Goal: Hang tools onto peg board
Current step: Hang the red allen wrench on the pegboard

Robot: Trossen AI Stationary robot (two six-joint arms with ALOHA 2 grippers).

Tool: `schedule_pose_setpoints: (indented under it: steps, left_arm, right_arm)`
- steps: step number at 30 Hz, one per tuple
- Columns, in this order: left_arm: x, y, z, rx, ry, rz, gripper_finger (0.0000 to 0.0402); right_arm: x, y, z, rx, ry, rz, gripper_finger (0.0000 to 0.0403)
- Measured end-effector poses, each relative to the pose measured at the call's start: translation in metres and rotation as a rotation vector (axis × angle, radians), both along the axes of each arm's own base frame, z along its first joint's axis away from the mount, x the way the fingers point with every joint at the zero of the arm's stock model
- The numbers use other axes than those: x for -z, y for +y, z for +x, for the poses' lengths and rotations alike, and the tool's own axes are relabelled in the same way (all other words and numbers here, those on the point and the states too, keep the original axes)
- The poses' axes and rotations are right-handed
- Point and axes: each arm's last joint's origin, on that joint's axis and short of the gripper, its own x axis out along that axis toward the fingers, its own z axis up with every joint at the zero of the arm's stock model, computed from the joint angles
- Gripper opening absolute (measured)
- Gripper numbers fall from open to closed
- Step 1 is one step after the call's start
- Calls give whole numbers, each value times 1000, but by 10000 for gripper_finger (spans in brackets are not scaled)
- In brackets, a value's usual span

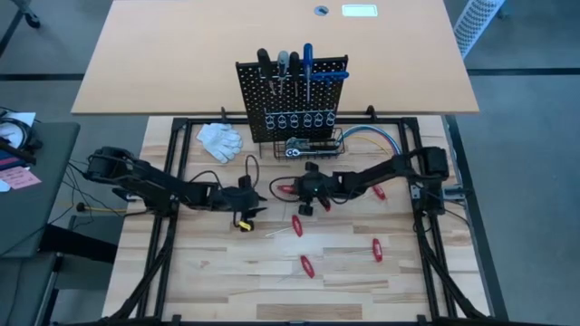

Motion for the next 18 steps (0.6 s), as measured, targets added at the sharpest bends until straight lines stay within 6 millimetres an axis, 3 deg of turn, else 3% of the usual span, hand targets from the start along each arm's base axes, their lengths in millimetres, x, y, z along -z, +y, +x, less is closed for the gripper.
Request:
schedule_pose_setpoints:
  steps: [10,18]
  left_arm:
    - [-6,9,-30,-65,-265,-125,139]
    - [-12,13,-32,-53,-387,-259,194]
  right_arm:
    - [-51,56,-5,38,-113,-324,76]
    - [-78,95,2,8,-164,-527,75]
